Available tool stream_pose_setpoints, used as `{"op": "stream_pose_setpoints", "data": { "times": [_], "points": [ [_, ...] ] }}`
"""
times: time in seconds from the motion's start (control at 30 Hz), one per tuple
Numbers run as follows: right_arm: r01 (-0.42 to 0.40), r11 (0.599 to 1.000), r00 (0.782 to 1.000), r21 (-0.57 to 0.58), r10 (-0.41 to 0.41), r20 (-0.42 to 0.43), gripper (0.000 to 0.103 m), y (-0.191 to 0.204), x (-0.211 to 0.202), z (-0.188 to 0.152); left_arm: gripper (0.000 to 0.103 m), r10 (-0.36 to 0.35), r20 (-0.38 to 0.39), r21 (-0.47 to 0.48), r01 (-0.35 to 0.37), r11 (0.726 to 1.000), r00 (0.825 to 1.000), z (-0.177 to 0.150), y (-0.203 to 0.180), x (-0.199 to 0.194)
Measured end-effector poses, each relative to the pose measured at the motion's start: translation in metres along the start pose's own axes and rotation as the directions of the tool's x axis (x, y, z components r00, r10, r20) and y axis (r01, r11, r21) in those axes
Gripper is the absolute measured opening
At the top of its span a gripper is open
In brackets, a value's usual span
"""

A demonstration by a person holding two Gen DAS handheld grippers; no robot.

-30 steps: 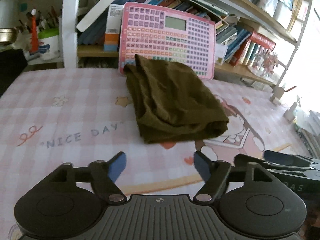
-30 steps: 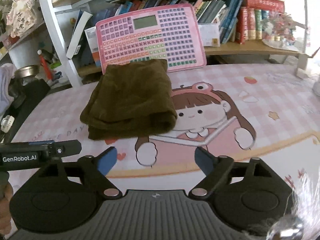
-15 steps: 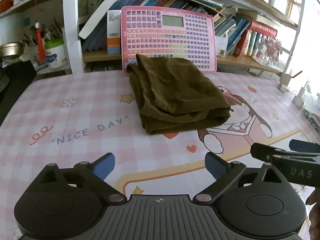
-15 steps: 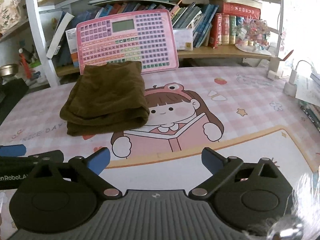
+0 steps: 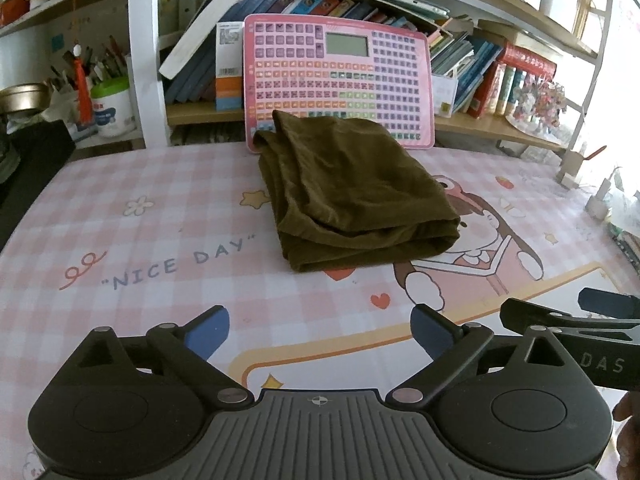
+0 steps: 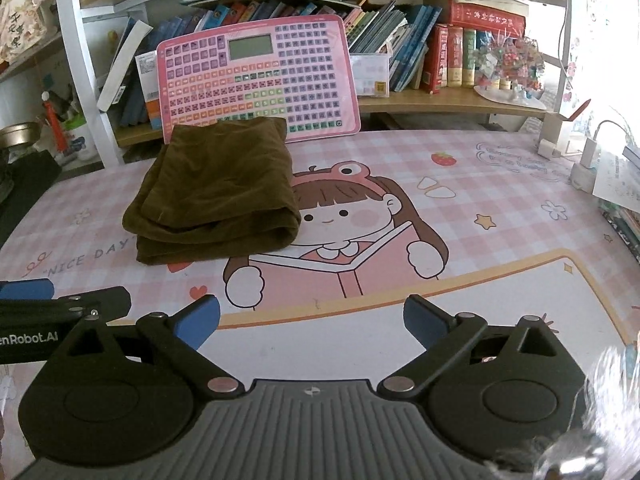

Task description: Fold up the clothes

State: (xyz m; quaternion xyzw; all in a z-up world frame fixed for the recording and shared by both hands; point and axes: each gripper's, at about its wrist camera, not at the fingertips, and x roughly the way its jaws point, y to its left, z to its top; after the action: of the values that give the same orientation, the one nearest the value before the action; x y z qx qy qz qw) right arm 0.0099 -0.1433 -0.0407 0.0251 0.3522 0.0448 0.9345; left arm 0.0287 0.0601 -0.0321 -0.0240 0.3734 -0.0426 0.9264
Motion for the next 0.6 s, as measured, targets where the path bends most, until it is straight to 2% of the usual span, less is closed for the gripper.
{"op": "stream_pose_setpoints", "data": {
  "times": [0.6],
  "points": [
    [-0.007, 1.000, 1.000, -0.011, 0.007, -0.006, 0.099, 0.0039, -0.0011, 0.0009, 0.099, 0.027, 0.003, 0.009, -0.027, 1.000, 1.000, 0.0002, -0.0005, -0.0030]
  ]
}}
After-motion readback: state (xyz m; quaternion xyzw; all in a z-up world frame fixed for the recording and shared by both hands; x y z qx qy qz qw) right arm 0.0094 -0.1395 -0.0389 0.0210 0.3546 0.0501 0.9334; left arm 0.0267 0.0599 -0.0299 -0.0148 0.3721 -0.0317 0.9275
